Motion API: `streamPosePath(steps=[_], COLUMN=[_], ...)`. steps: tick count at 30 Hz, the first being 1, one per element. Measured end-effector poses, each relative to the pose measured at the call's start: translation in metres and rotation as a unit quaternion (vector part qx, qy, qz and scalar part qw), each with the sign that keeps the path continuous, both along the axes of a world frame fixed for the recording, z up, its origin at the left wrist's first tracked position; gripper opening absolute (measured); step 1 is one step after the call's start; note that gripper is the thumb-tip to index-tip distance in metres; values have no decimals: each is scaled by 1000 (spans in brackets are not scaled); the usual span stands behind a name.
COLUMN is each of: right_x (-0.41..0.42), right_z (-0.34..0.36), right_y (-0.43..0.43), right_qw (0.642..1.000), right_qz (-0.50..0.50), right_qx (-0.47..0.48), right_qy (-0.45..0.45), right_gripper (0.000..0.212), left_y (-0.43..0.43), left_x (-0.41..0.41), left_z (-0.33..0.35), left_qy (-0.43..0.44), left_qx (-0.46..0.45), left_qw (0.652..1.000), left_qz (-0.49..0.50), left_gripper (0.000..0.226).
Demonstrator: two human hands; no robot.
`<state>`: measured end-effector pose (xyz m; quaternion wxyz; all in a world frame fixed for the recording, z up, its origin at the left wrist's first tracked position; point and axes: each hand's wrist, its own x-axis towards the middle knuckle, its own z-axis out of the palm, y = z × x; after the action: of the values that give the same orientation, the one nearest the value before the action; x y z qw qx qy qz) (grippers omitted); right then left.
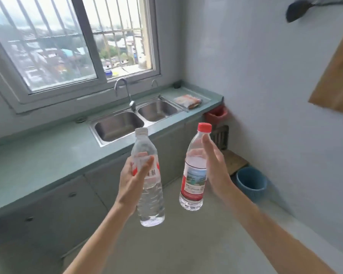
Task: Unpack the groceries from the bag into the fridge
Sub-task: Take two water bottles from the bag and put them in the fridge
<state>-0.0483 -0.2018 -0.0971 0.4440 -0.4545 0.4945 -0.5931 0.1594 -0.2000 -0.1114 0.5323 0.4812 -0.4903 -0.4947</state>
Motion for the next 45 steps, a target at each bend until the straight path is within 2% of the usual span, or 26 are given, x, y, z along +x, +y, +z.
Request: streamPosePath(steps=[3,7,11,13,19,24,28,31,34,36,39,42,45], right_x=[-65,-140,-199,-222,-290,-330,-352,-368,-379,-393,-423,-454,-478], right_z=[-5,-10,-3,3,33,40,36,37,34,37,48,66,88], right_y=[10,20,18,13,-11,-2,29,56,86,110,155,201,247], right_qw=[994,973,948,934,897,837,792,787,778,748,682,646,612], right_qz=[-111,-227,-316,-355,-442,-546,-608,-606,-612,-648,-720,-759,-790], right_qx=[16,39,37,28,18,18,54,109,134,138,127,80,40], right_qy=[12,10,23,20,3,-17,-12,23,44,40,15,20,17], right_gripper=[67,54,70,70,47,56,68,59,61,59,56,40,47], left_y=[-28,-58,-92,-112,-168,-186,-170,-150,-121,-95,-49,-2,44], left_x=[-67,-151,-224,-257,-353,-425,-475,-516,-565,-598,-637,-673,-707], left_z=[-3,-8,-10,-7,33,42,34,30,32,39,49,56,74], left_qy=[3,-3,1,-6,-1,34,48,53,65,75,83,100,129], left_qx=[4,-11,-19,-26,-55,-59,-49,-45,-39,-41,-53,-84,-98], left_qw=[996,983,961,947,911,876,835,797,760,733,696,668,654], left_qz=[-85,-182,-277,-321,-409,-477,-546,-600,-646,-675,-711,-733,-739], left_gripper=[53,62,59,57,51,47,54,52,50,48,42,47,48])
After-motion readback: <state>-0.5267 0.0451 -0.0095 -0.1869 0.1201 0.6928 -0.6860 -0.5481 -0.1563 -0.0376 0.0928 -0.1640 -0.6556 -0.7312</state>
